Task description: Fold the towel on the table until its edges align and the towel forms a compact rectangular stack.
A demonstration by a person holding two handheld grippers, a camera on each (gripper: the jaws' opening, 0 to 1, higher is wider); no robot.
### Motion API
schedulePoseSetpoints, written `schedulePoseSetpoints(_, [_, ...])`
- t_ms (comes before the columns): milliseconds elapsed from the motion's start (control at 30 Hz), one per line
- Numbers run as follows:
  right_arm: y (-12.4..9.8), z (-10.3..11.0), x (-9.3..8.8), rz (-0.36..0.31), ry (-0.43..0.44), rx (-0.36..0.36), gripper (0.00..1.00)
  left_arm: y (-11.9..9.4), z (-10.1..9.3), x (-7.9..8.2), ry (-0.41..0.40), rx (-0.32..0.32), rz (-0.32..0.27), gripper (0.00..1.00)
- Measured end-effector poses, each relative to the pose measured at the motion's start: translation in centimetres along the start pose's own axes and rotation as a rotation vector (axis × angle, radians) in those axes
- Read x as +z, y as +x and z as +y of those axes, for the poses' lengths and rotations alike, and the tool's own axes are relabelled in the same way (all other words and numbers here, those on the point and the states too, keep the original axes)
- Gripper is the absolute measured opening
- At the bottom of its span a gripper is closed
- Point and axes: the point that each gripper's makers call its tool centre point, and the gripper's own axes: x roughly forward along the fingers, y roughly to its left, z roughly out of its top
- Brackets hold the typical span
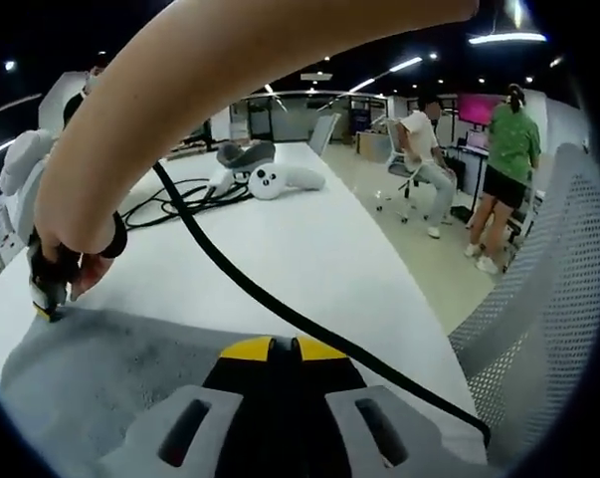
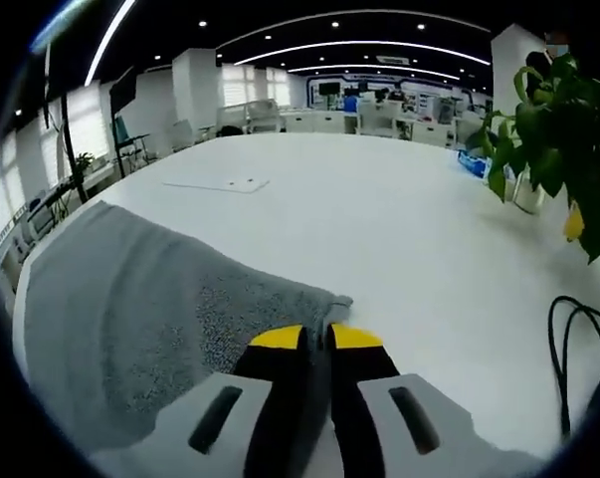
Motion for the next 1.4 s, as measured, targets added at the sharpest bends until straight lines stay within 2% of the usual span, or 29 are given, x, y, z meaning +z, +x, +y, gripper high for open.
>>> schedulePoseSetpoints(133, [0.1, -0.2, -0.1, -0.007, 0.064, 0.016, 0.01, 0.0, 0.0, 0.1, 0.025, -0.009, -0.008, 0.07])
schedulePoseSetpoints(300, [0.1, -0.1, 0.0, 0.008, 0.065, 0.024, 0.01, 0.0, 0.0, 0.2, 0.003, -0.014, -0.003, 0.07])
schedulePoseSetpoints(333, [0.0, 0.3, 0.2, 0.002, 0.087, 0.051, 0.01, 0.0, 0.0, 0.2, 0.001, -0.015, -0.002, 0.07])
schedulePoseSetpoints(400, [-0.3, 0.3, 0.5, -0.009, 0.105, 0.059, 0.01, 0.0, 0.1, 0.3, -0.008, -0.021, 0.006, 0.07])
schedulePoseSetpoints(467, [-0.7, 0.4, 1.1, -0.022, 0.107, 0.064, 0.01, -0.1, 0.1, 0.4, -0.072, -0.031, 0.005, 0.06])
schedulePoseSetpoints(500, [-0.9, 0.3, 1.4, -0.031, 0.112, 0.065, 0.01, -0.2, 0.2, 0.7, -0.091, -0.039, -0.017, 0.04])
schedulePoseSetpoints(633, [-1.5, 0.3, 2.5, -0.063, 0.137, 0.072, 0.01, -0.6, 0.2, 0.5, -0.069, -0.047, -0.004, 0.04])
schedulePoseSetpoints(733, [-1.8, 0.5, 3.0, -0.061, 0.122, 0.077, 0.01, -0.8, 0.0, 0.4, -0.064, -0.045, 0.008, 0.04])
schedulePoseSetpoints(933, [-2.8, 0.8, 4.7, -0.1, 0.13, 0.086, 0.01, -1.8, 0.4, 2.3, -0.084, -0.015, -0.041, 0.03])
schedulePoseSetpoints(1200, [-3.6, 1.9, 6.5, -0.129, 0.129, 0.118, 0.01, -3.3, 0.7, 3.6, -0.075, 0.012, -0.069, 0.03])
schedulePoseSetpoints(1300, [-4.3, 2.4, 8.2, -0.194, 0.174, 0.147, 0.01, -4.2, 0.9, 4.5, -0.079, 0.025, -0.092, 0.03])
schedulePoseSetpoints(1400, [-4.8, 2.5, 9.0, -0.201, 0.173, 0.154, 0.01, -4.8, 1.1, 4.9, -0.087, 0.04, -0.102, 0.03])
